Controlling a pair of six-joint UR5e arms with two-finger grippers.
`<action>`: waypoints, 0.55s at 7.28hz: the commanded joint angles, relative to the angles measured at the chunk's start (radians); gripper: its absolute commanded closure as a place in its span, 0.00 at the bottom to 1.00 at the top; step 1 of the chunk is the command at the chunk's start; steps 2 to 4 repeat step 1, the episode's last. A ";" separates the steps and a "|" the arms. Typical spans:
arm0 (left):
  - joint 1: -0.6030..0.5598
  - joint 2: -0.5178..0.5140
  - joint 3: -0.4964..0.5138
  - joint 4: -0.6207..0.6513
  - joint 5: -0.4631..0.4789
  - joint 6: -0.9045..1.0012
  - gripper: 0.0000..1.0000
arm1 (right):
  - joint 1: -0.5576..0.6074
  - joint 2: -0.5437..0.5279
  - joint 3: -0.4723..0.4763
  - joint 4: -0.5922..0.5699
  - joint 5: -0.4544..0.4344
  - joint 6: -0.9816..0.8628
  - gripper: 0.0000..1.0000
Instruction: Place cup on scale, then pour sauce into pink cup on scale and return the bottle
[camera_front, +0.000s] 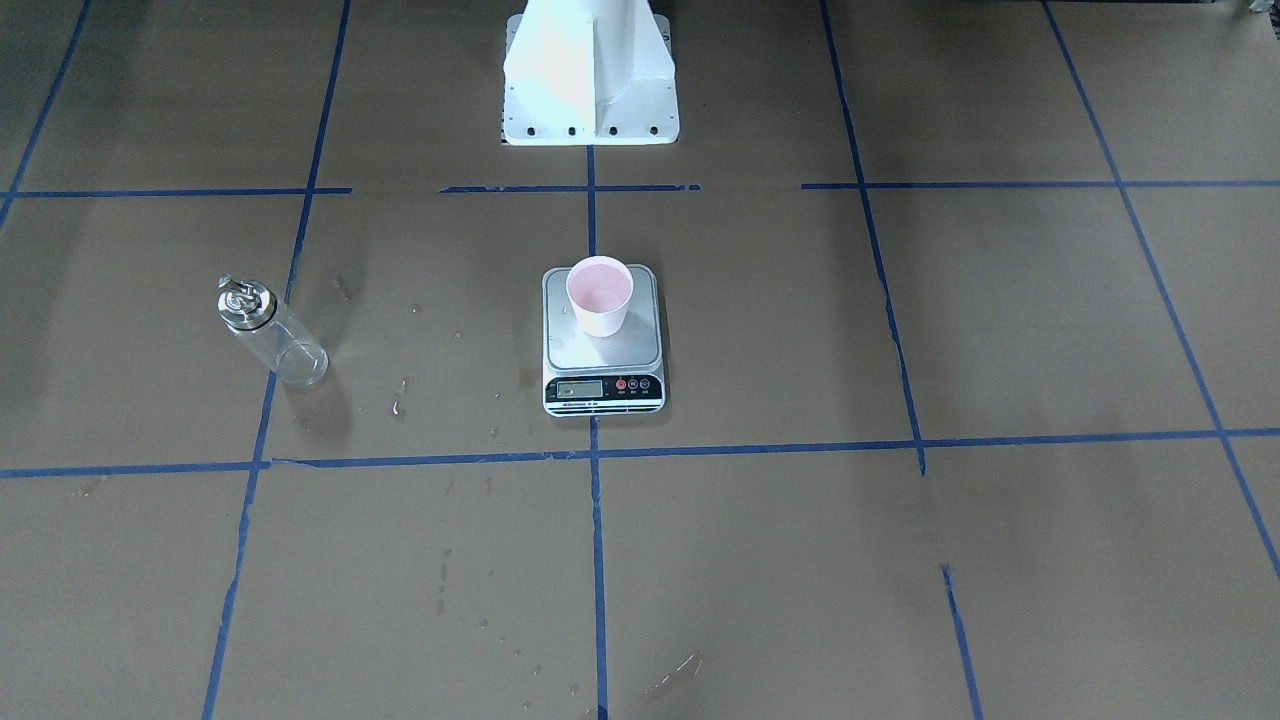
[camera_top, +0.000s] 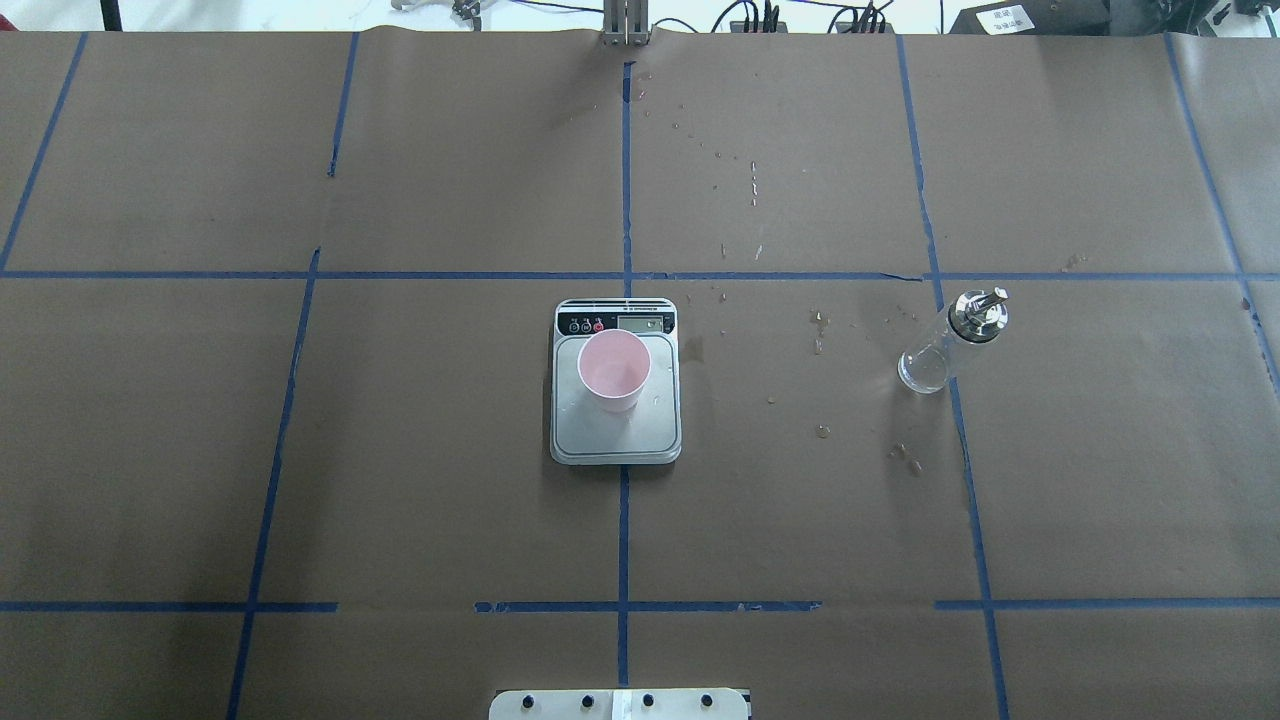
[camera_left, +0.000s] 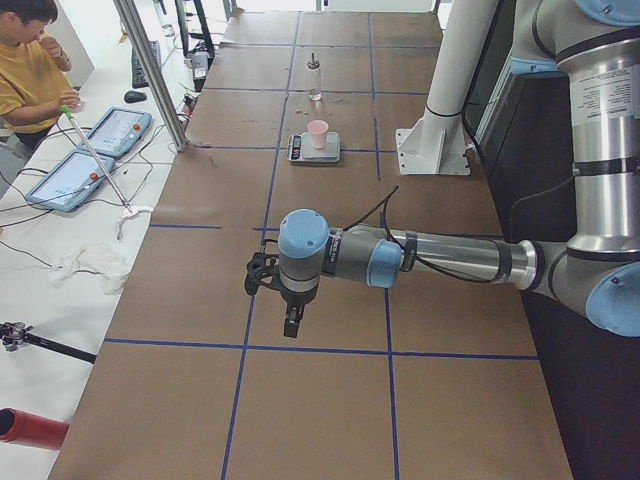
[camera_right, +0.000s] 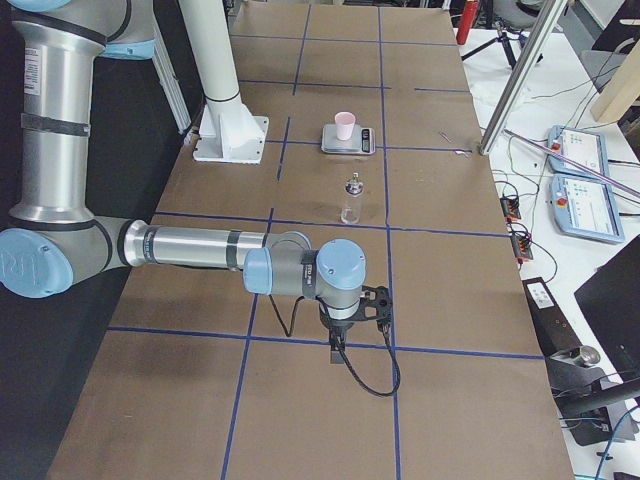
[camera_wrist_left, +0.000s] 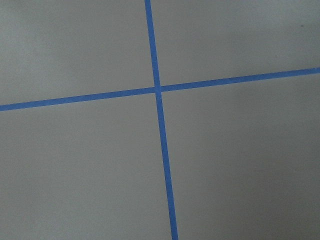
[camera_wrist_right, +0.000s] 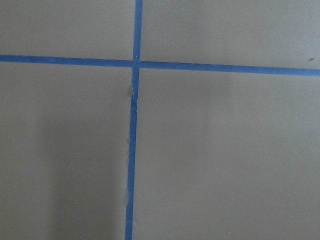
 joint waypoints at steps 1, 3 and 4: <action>0.000 0.000 0.000 0.000 -0.002 0.000 0.00 | 0.000 0.000 -0.001 0.000 0.000 -0.001 0.00; 0.000 0.000 0.000 0.000 -0.002 0.000 0.00 | 0.000 0.000 -0.001 0.000 0.000 -0.001 0.00; 0.000 0.000 0.000 0.000 -0.002 0.000 0.00 | 0.000 0.000 -0.001 0.000 0.000 -0.001 0.00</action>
